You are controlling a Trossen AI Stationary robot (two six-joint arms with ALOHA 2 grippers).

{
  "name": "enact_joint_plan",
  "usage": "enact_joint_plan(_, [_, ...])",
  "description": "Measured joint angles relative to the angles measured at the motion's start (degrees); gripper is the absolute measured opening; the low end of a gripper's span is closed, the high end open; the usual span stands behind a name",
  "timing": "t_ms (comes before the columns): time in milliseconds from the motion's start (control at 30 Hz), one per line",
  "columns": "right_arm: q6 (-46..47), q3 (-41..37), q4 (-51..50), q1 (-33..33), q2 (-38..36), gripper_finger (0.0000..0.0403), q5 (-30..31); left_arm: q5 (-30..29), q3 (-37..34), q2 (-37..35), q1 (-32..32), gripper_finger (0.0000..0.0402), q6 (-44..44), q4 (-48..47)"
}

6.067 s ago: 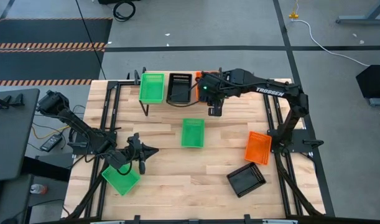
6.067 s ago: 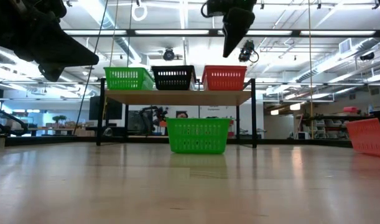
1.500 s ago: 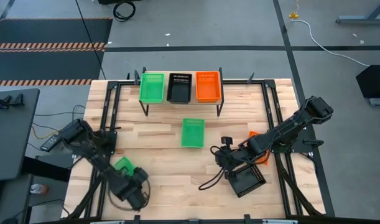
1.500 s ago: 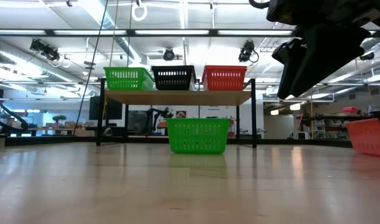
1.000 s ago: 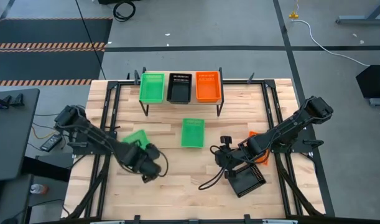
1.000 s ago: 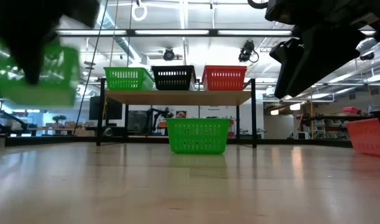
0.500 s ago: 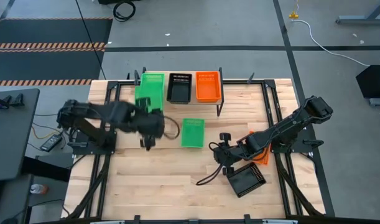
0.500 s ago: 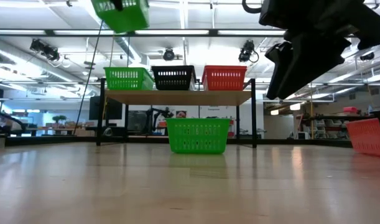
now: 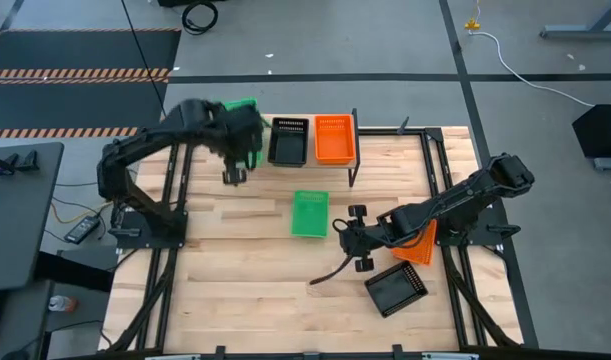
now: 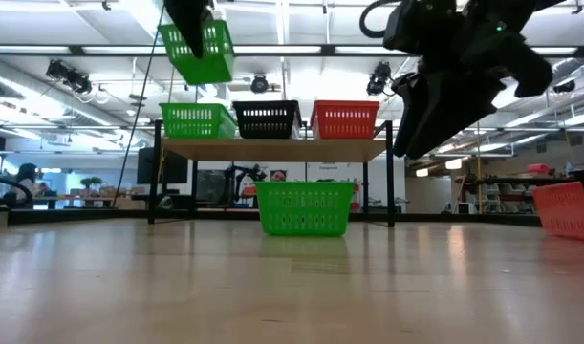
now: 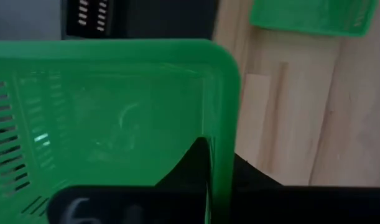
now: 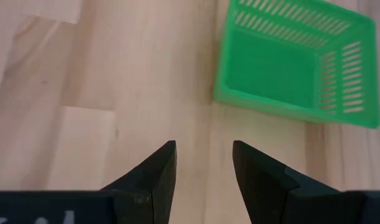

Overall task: Stack baskets on shelf by color
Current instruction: Stack the left green bin on top of the green bin on the shelf

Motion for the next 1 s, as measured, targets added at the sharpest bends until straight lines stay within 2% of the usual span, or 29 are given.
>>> enact_joint_plan(100, [-1.6,0.0,0.0,-1.4,0.0,0.0165,0.0,3.6,-0.4,0.2,5.2,0.0005,3.1,1.1])
enact_joint_plan(233, [-4.4,0.0,0.0,-3.0,0.0,0.0165,-0.1,5.6,-4.0,0.5,8.5,0.0005,9.3,2.8])
enact_joint_plan(367, [-6.3,0.0,-0.2,-4.4,0.0,0.0165,-0.1,5.9,-8.0,0.5,9.1,0.0005,13.0,5.8])
enact_joint_plan(633, [-8.6,0.0,-2.4,-6.9,0.0,0.0165,-0.1,5.9,-11.6,0.5,9.1,0.0006,14.2,8.8])
enact_joint_plan(1000, [-8.6,0.0,-2.6,-8.8,0.0,0.0165,-0.5,6.0,-11.9,1.0,9.1,0.0006,13.2,9.5])
